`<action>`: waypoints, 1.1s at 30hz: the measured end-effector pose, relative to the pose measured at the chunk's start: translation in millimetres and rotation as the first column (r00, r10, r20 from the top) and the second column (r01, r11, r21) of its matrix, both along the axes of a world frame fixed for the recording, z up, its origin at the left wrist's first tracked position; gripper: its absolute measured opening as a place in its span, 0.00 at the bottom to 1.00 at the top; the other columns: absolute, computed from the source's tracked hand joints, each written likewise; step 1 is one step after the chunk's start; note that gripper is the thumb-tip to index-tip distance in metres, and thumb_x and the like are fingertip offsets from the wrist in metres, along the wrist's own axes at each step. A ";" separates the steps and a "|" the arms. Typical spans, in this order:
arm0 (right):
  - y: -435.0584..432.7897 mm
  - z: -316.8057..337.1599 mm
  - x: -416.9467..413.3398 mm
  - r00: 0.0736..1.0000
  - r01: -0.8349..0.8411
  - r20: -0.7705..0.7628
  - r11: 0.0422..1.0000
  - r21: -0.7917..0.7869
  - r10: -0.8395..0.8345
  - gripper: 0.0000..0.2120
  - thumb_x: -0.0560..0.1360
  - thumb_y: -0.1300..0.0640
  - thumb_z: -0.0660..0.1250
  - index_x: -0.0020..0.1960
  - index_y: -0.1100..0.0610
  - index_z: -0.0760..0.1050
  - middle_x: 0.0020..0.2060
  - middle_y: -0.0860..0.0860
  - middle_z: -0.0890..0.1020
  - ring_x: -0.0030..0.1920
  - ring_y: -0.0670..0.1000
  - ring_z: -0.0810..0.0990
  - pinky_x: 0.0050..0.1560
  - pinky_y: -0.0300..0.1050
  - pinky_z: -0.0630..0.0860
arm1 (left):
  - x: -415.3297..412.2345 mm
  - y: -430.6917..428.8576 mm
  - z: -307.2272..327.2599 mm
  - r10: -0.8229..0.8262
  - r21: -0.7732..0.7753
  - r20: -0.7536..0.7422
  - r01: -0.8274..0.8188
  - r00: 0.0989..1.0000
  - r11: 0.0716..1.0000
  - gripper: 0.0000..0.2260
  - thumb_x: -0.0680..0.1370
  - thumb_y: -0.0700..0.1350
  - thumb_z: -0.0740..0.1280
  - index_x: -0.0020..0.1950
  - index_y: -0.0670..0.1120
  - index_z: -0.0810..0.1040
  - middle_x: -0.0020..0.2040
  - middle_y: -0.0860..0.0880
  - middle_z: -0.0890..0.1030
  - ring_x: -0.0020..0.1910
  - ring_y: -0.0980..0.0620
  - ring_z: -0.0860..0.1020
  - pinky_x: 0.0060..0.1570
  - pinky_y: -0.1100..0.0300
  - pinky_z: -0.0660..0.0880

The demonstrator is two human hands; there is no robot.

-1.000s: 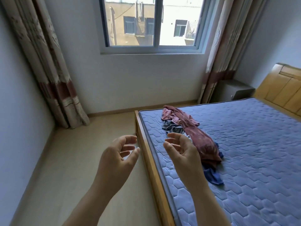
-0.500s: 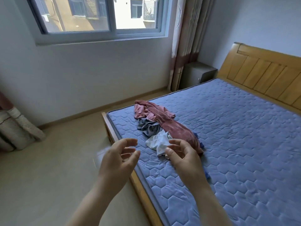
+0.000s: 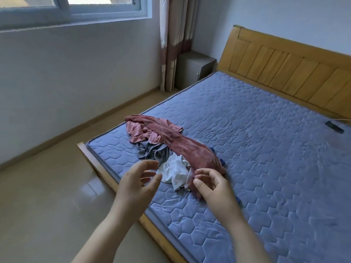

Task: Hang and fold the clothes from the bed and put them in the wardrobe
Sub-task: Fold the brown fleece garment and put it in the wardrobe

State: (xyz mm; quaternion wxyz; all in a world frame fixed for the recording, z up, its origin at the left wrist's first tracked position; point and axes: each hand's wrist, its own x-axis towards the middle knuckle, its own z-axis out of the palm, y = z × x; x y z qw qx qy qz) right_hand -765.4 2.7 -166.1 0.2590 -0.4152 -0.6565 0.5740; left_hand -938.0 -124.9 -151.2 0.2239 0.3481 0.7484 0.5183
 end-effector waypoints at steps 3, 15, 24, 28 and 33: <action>23.5 -9.4 -5.2 0.997 0.071 0.033 0.997 -0.009 -0.071 0.08 0.75 0.60 0.71 0.51 0.48 0.78 0.45 0.47 0.83 0.45 0.40 0.81 0.47 0.34 0.76 | -16.5 34.0 -5.5 -0.087 -0.040 0.010 0.088 0.996 0.995 0.10 0.75 0.46 0.71 0.54 0.57 0.78 0.50 0.58 0.82 0.49 0.60 0.80 0.49 0.59 0.79; 122.1 -37.9 -21.8 0.951 0.301 0.094 0.952 -0.055 -0.295 0.08 0.76 0.62 0.69 0.53 0.52 0.77 0.47 0.52 0.82 0.46 0.45 0.81 0.45 0.29 0.75 | -61.2 155.1 -30.4 -0.290 -0.206 -0.020 0.280 0.957 0.938 0.09 0.76 0.42 0.70 0.55 0.52 0.79 0.51 0.57 0.81 0.49 0.60 0.80 0.49 0.66 0.76; 140.5 -59.5 -59.8 0.861 0.490 0.199 0.868 -0.080 -0.467 0.07 0.76 0.63 0.69 0.54 0.57 0.77 0.46 0.51 0.81 0.47 0.46 0.80 0.42 0.25 0.73 | -123.1 215.1 -58.3 -0.466 -0.260 0.022 0.455 0.884 0.851 0.09 0.76 0.43 0.69 0.55 0.52 0.79 0.51 0.57 0.81 0.49 0.60 0.80 0.49 0.66 0.76; 137.9 -68.7 -93.9 0.782 0.606 0.243 0.792 -0.080 -0.573 0.07 0.76 0.63 0.68 0.53 0.57 0.78 0.45 0.50 0.82 0.45 0.43 0.80 0.41 0.24 0.72 | -167.9 240.1 -65.5 -0.572 -0.283 0.022 0.554 0.820 0.783 0.08 0.77 0.43 0.69 0.54 0.54 0.78 0.51 0.57 0.80 0.50 0.59 0.79 0.51 0.61 0.77; 129.6 -81.6 -136.5 0.727 0.670 0.305 0.733 -0.119 -0.615 0.07 0.76 0.63 0.69 0.53 0.55 0.77 0.45 0.50 0.81 0.45 0.42 0.79 0.40 0.24 0.71 | -220.1 264.5 -75.9 -0.657 -0.336 0.020 0.624 0.754 0.706 0.08 0.76 0.43 0.69 0.55 0.51 0.79 0.50 0.55 0.81 0.49 0.57 0.80 0.51 0.57 0.78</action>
